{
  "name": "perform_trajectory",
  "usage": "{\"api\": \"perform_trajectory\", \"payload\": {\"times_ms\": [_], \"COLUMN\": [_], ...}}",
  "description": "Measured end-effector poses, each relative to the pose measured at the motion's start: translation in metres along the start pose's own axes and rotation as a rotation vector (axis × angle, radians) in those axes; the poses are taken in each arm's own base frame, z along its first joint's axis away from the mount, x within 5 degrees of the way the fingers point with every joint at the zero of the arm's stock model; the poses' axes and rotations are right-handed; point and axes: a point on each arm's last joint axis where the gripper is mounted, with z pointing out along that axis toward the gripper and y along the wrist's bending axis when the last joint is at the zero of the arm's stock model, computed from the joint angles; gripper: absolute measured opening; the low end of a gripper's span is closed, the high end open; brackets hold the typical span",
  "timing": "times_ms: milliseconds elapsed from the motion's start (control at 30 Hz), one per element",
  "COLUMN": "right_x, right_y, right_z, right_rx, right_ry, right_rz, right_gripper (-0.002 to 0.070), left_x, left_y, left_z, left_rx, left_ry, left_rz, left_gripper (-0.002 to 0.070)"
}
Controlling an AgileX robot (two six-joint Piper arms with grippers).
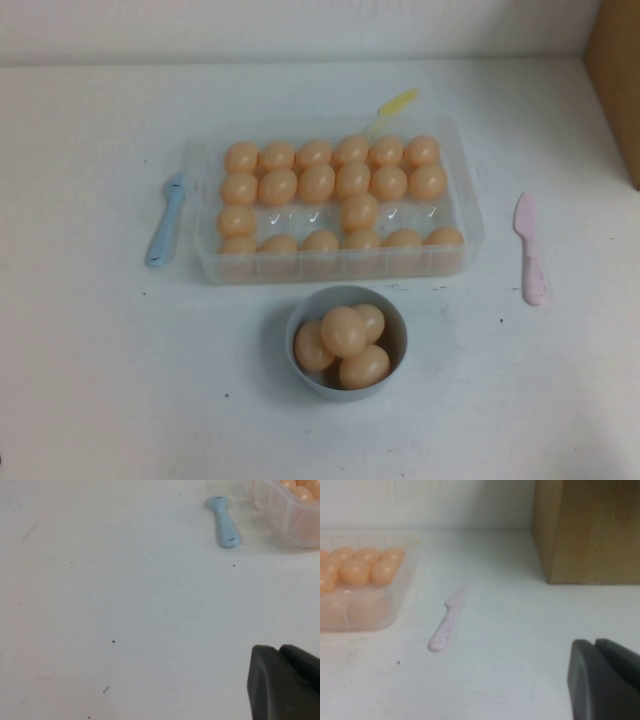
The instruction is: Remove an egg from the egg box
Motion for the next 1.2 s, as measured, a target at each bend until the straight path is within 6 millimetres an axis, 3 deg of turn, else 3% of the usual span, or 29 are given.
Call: {"api": "perform_trajectory", "payload": {"times_ms": [567,1200], "right_x": [0.017,0.019], "right_y": [-0.005,-0.005], "right_z": [-0.002,-0.002], "right_rx": [0.082,0.079], "right_ry": [0.182,0.202], "right_rz": [0.007,-0.023], "right_gripper": [-0.0018,-0.0018], "left_x": [0.000,0.000], "left_y": [0.000,0.000], "left_z": [0.000,0.000], "left_rx": [0.000,0.000], "left_ry": [0.000,0.000], "left_rz": [0.000,0.000], "left_gripper": [-0.0004,-0.0004]}}
